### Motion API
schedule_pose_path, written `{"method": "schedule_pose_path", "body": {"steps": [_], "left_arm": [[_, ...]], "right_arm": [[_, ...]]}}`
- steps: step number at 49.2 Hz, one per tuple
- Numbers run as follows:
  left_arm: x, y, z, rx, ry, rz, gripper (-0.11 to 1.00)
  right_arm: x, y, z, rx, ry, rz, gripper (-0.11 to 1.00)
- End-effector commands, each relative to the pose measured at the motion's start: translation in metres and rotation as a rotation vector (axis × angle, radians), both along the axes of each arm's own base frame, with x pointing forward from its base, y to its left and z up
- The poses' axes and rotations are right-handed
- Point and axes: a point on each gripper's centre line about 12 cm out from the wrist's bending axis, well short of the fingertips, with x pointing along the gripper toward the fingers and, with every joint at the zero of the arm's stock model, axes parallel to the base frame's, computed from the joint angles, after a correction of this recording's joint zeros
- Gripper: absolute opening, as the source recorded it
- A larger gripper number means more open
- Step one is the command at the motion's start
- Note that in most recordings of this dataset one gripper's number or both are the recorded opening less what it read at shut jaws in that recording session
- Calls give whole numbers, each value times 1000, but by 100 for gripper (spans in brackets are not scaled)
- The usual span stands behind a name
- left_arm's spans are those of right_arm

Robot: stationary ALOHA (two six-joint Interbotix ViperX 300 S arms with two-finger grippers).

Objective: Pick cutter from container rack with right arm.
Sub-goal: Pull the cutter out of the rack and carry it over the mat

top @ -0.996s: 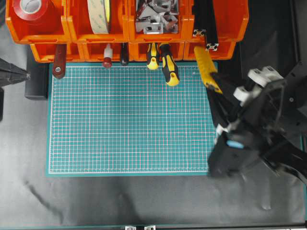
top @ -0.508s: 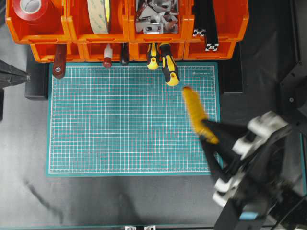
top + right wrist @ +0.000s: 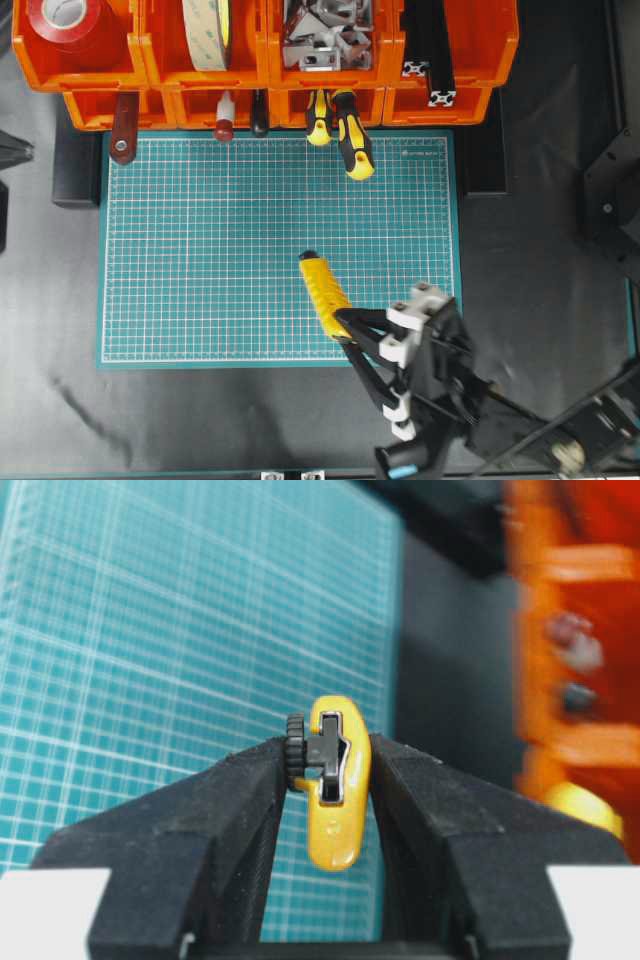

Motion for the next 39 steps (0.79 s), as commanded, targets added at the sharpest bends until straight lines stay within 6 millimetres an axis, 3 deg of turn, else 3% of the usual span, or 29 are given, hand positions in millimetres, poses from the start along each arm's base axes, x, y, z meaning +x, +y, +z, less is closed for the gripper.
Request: {"method": "schedule_pose_path", "body": {"steps": [1,8,26,39], "left_arm": [[-1,0,8,-2,-28,-2,0],[-2,0,9,-3,-35,-3,0],[-2,0,12,-6,-55,-4,0],[0,-1,10,-4,-54,-4,0]], "right_arm": [[6,-6,-5,13,-8,53,27],[16,-21,-25,0,16,94,27],[47,-59,-53,-18,27,179,27],[63,-67,-75,-2,59,218,27]]}}
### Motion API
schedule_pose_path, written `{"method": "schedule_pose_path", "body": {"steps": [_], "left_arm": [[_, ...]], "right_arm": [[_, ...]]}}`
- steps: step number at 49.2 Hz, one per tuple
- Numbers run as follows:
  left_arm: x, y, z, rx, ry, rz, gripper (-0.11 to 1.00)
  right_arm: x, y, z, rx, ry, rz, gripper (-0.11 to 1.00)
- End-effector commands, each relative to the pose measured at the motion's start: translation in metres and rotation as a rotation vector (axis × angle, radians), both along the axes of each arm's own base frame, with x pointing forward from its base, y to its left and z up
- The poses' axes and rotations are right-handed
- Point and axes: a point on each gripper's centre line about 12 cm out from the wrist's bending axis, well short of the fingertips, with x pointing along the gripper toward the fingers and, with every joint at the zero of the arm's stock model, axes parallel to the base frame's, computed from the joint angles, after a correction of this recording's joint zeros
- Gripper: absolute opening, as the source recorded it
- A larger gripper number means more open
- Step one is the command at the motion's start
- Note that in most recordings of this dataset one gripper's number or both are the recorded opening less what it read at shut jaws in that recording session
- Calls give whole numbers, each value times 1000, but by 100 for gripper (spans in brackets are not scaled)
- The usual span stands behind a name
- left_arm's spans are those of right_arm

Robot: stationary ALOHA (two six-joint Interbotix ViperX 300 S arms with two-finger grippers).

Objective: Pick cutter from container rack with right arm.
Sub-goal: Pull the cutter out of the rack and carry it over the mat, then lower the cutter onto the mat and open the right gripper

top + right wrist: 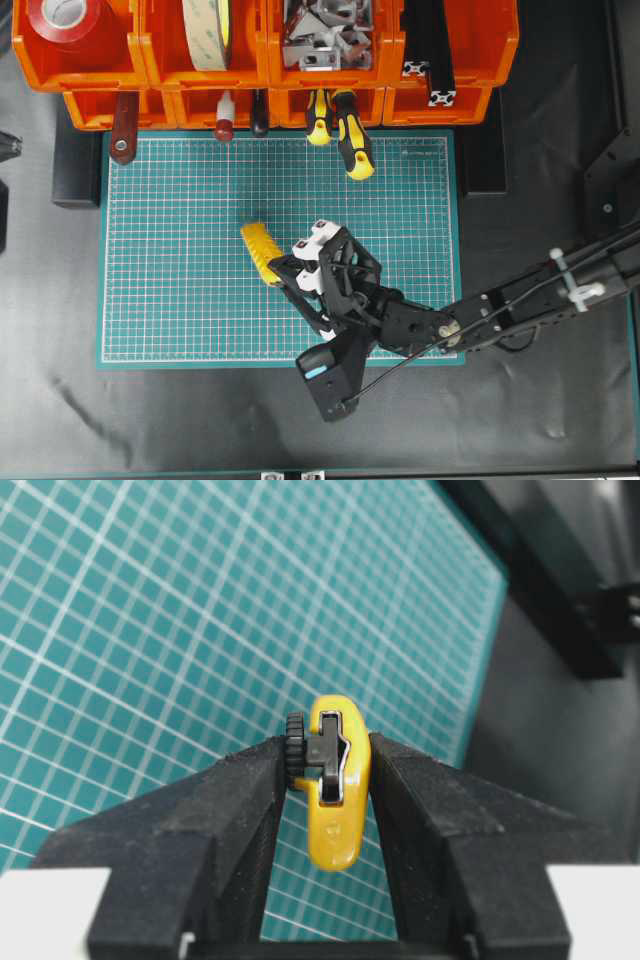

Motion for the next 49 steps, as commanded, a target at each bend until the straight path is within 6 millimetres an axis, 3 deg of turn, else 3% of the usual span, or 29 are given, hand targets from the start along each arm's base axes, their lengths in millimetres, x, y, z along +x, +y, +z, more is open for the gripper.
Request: {"method": "schedule_pose_path", "body": {"steps": [1,10,45,49], "left_arm": [[2,-1,5,4,-13,-3,0],[3,-1,4,2,-9,-3,0],[3,-1,2,2,3,-3,0],[3,-1,1,2,6,-3,0]], "right_arm": [[8,3,8,21,-28,20,27],[9,4,-8,26,4,17,27],[3,8,-30,127,59,23,27],[2,10,-33,147,68,18,36]]}}
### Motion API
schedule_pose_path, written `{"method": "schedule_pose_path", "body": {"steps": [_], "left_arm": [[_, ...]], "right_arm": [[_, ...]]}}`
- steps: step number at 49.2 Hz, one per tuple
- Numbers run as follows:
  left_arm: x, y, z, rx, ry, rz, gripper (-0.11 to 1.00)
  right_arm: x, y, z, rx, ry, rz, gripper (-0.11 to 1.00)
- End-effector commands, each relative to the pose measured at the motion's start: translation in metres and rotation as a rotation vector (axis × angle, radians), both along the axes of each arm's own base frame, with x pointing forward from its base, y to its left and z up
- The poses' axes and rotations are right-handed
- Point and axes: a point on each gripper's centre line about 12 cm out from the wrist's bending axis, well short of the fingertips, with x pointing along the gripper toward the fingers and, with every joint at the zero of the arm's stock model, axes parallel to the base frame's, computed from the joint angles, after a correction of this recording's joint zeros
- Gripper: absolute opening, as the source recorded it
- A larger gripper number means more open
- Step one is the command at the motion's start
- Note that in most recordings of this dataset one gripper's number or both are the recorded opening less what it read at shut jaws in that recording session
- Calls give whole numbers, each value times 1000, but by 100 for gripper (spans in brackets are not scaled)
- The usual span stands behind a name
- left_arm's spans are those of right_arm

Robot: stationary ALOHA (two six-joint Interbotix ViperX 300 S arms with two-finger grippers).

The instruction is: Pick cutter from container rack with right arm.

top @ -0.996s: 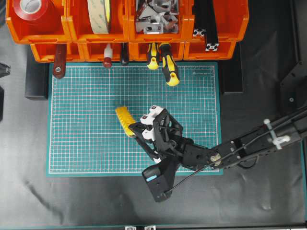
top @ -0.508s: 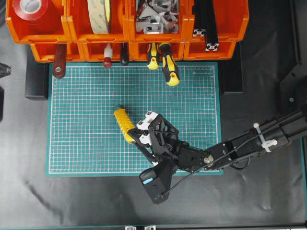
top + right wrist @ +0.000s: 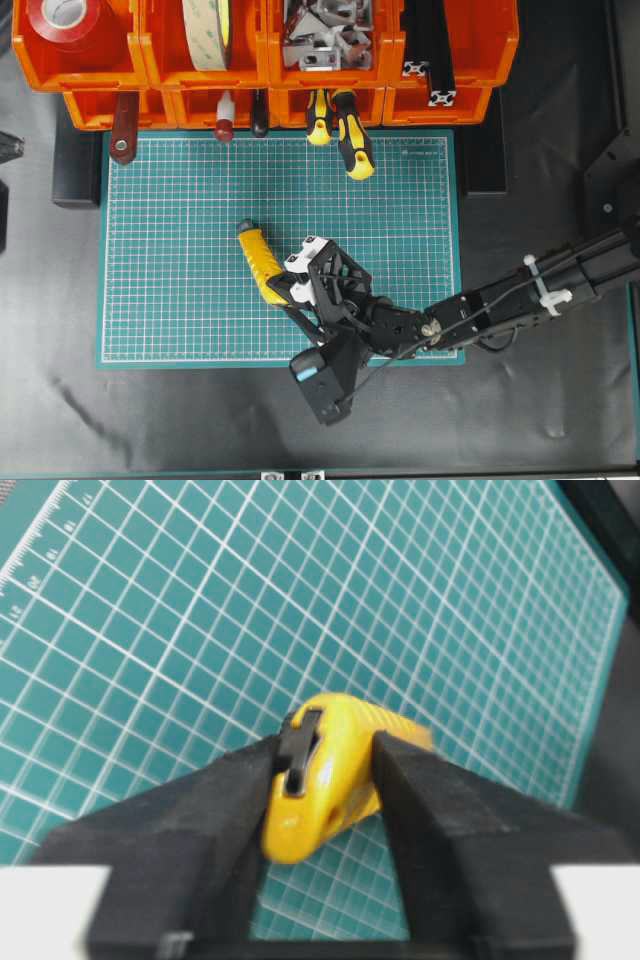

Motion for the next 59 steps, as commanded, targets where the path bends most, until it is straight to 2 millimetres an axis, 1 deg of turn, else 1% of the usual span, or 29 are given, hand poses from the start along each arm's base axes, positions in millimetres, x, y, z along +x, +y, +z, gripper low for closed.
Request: {"method": "schedule_pose_path", "body": {"steps": [1,6,9,11,14,21,29,34,44,51,59], "left_arm": [[2,0,2,1,-2,-1,0],[2,0,1,-2,0,-2,0],[2,0,1,0,0,-1,0],[2,0,1,0,2,-1,0],[2,0,1,-2,0,-2,0],[1,0,0,-3,-1,-2,0],[1,0,0,-12,1,-2,0],[0,0,-3,-34,20,-2,0],[-2,0,-8,-76,77,1,0],[-3,0,-7,-89,79,1,0],[-4,0,-8,-82,88,2,0]], "right_arm": [[0,2,1,46,0,-13,41],[-3,3,0,88,11,-56,65],[-5,3,-2,112,20,-81,75],[-7,3,-4,121,27,-92,78],[-10,4,-4,136,34,-105,80],[-14,5,-5,209,43,-169,80],[-20,3,7,334,16,-284,80],[-26,2,24,407,-22,-306,80],[-46,-6,74,568,-135,-373,80],[-68,-13,114,677,-222,-363,79],[-97,-25,154,759,-316,-330,76]]}}
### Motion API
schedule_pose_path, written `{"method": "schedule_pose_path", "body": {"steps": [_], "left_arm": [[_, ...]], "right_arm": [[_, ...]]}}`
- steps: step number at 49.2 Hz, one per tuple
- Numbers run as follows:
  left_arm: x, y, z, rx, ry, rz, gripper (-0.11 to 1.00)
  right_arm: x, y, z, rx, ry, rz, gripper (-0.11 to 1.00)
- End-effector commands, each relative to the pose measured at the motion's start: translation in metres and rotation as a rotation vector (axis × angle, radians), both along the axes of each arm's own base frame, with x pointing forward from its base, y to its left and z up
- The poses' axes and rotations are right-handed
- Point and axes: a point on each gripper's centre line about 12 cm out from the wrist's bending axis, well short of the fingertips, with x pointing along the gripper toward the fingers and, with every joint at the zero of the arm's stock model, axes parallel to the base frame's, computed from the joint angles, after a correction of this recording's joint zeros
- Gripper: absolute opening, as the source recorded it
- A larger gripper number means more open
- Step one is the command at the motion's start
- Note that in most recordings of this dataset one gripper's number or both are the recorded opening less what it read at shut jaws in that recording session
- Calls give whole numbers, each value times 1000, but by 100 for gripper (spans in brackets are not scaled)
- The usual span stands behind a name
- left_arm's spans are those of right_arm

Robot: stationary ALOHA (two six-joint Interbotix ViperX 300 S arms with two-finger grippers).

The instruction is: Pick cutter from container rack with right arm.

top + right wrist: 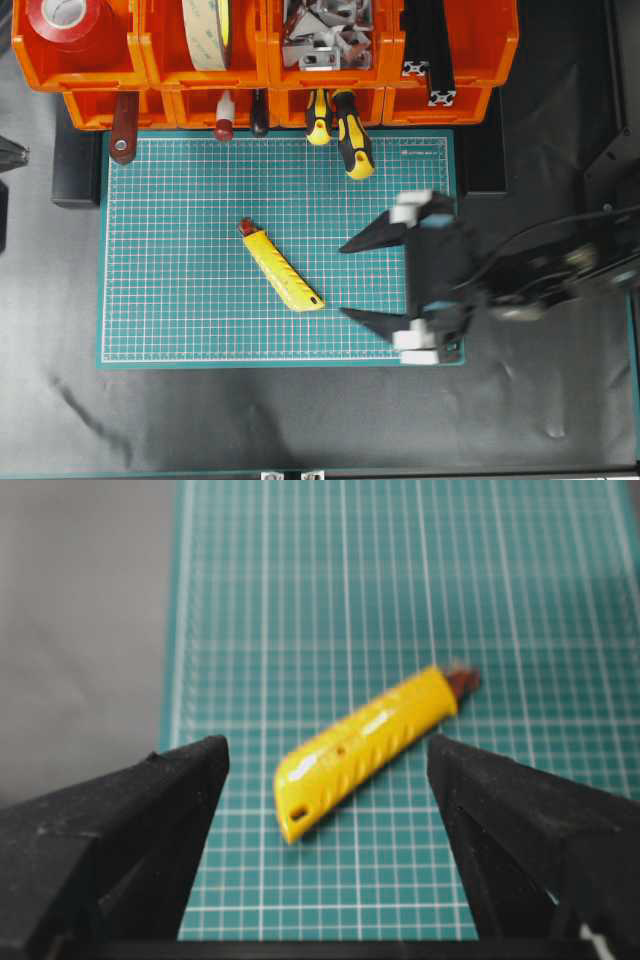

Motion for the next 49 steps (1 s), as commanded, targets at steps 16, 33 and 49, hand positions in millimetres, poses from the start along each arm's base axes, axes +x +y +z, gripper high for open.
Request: {"method": "schedule_pose_path", "body": {"steps": [16,33,49], "left_arm": [[0,0,3,12,16,-2,0],[0,0,3,15,14,-2,0],[0,0,3,15,16,-2,0]], "right_arm": [[-74,-34,65,100,-234,-7,74],[-134,-73,72,125,-341,-103,74],[-155,-83,64,141,-376,-115,70]]}}
